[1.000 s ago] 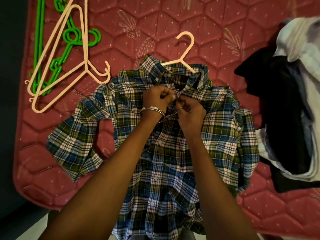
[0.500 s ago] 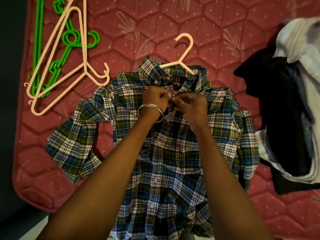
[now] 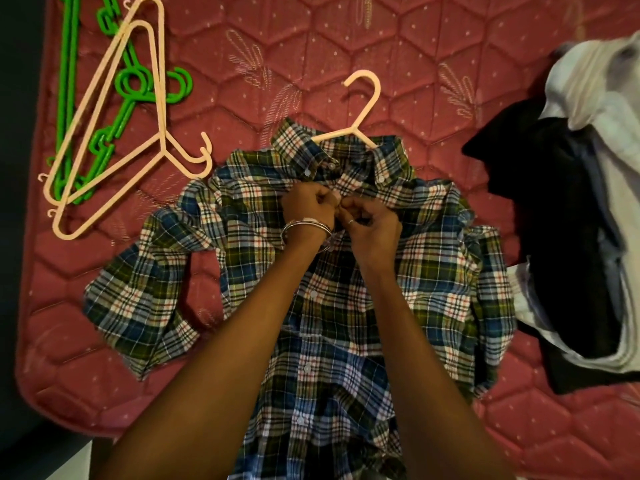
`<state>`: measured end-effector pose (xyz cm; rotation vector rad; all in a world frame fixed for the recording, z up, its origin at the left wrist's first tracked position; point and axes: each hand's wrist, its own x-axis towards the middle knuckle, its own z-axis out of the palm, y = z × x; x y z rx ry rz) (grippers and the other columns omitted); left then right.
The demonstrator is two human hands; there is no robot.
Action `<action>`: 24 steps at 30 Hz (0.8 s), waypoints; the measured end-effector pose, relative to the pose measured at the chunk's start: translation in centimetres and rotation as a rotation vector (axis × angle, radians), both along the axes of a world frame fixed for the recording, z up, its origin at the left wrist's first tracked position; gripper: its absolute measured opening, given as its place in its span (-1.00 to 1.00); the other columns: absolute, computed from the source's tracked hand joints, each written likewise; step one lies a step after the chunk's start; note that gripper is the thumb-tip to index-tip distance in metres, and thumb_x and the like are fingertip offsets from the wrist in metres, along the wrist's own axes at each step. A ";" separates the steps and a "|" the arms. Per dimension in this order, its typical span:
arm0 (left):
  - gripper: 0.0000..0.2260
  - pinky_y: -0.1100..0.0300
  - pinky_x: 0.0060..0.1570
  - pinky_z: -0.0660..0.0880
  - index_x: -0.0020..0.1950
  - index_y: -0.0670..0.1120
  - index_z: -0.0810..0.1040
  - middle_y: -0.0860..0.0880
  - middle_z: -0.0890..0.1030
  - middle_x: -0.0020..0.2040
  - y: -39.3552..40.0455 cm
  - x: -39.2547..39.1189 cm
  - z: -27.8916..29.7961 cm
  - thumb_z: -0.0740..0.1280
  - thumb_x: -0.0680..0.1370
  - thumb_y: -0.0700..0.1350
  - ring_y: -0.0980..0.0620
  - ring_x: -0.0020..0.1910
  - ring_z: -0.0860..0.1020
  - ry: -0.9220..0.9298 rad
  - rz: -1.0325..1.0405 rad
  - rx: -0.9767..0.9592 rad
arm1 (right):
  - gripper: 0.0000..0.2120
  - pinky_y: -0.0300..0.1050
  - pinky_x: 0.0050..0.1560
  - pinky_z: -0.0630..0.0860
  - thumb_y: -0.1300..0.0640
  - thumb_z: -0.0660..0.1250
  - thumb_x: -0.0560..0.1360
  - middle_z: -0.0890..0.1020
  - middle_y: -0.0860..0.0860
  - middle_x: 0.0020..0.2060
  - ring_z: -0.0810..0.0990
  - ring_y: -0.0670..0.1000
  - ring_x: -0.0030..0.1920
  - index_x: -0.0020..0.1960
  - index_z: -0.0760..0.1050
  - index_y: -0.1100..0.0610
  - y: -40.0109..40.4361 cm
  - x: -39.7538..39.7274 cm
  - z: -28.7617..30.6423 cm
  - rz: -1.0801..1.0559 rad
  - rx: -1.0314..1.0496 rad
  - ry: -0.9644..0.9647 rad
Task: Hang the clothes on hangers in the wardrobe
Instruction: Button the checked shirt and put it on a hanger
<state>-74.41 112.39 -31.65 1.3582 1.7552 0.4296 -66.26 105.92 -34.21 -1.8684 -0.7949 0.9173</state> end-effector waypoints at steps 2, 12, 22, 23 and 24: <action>-0.77 0.09 -0.03 0.56 0.14 -0.19 0.59 -0.14 0.65 -0.06 -0.1 -0.1 0.1 0.41 0.50 -0.18 0.01 -0.13 0.57 0.007 -0.011 0.028 | -0.87 0.01 -0.12 0.64 0.25 0.50 0.40 0.68 0.07 -0.16 0.66 0.01 -0.16 -0.05 0.66 0.20 -0.1 -0.1 -0.2 -0.005 -0.007 0.054; -0.69 0.16 -0.09 0.51 0.28 -0.23 0.42 -0.13 0.61 -0.15 -0.7 -0.6 -0.4 0.28 0.54 -0.32 -0.03 -0.14 0.58 -0.132 -0.096 0.093 | -0.82 0.19 -0.14 0.64 0.21 0.46 0.46 0.70 0.18 -0.18 0.70 0.16 -0.15 -0.03 0.64 0.31 0.1 0.1 0.4 -0.081 -0.049 0.311; -0.76 0.18 -0.11 0.50 0.20 -0.21 0.46 -0.12 0.60 -0.12 -0.6 0.1 -0.5 0.34 0.54 -0.24 0.01 -0.16 0.55 -0.116 0.032 -0.033 | -0.88 0.07 -0.26 0.65 0.24 0.38 0.45 0.69 0.14 -0.22 0.68 0.07 -0.22 -0.10 0.66 0.29 0.1 0.2 0.4 -0.057 0.012 0.098; -0.75 0.18 -0.15 0.48 0.20 -0.22 0.45 -0.13 0.60 -0.14 -0.6 0.0 -0.6 0.33 0.54 -0.23 0.01 -0.17 0.55 -0.085 -0.024 0.006 | -0.85 0.09 -0.24 0.65 0.24 0.35 0.47 0.68 0.16 -0.20 0.68 0.10 -0.20 -0.10 0.65 0.31 0.1 0.3 0.4 -0.054 0.009 0.138; -0.75 0.17 -0.20 0.45 0.21 -0.22 0.44 -0.12 0.58 -0.17 -0.7 -0.3 -0.7 0.32 0.55 -0.23 -0.02 -0.19 0.55 -0.044 -0.079 0.043 | -0.82 0.08 -0.23 0.65 0.21 0.32 0.48 0.67 0.16 -0.20 0.68 0.11 -0.20 -0.10 0.64 0.32 0.3 0.3 0.5 -0.033 0.013 0.164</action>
